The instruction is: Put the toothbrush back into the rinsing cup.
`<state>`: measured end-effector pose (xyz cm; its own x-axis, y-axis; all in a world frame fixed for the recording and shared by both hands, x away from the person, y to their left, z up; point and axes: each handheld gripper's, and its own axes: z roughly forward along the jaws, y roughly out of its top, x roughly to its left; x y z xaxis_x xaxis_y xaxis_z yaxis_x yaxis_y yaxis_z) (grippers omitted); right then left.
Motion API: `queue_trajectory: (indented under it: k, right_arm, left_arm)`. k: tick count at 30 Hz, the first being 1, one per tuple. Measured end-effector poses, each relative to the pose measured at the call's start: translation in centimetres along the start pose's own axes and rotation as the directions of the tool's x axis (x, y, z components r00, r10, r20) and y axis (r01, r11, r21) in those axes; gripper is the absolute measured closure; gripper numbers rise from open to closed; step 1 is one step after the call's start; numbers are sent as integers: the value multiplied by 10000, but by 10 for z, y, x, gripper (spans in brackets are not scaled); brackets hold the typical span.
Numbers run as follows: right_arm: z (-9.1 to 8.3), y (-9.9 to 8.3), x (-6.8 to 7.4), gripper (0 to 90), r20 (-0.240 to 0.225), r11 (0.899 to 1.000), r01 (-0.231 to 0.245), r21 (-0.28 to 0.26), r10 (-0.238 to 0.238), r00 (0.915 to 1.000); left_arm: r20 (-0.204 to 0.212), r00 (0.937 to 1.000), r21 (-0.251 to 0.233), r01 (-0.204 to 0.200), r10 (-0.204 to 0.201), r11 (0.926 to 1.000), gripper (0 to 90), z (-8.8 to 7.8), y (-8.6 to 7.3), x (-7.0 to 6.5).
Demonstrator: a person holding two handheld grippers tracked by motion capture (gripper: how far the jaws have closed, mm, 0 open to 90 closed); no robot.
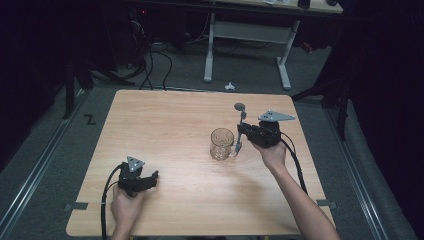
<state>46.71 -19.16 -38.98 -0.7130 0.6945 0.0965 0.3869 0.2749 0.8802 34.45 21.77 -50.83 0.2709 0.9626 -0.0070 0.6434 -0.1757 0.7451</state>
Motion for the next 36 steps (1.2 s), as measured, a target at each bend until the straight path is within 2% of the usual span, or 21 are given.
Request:
queue_trajectory:
  k: [17, 20, 25, 36]
  right_arm:
    - [4, -7, 1, 799, 36, 9999, 59, 105, -60, 10000]
    - [5, -10, 1, 798, 100, 9999, 108, -18, -108, 9999]
    - [5, -14, -2, 798, 79, 9999, -58, 91, 57, 10000]
    - [8, -16, 1, 798, 91, 9997, 97, 235, -99, 9999]
  left_arm:
    - [4, 10000, 5, -4, 4, 10000, 248, 0, 0, 0]
    - [3, 10000, 3, -2, 2, 10000, 248, 0, 0, 0]
    - [4, 10000, 5, -3, 3, 10000, 248, 0, 0, 0]
    - [3, 10000, 4, -2, 2, 10000, 248, 0, 0, 0]
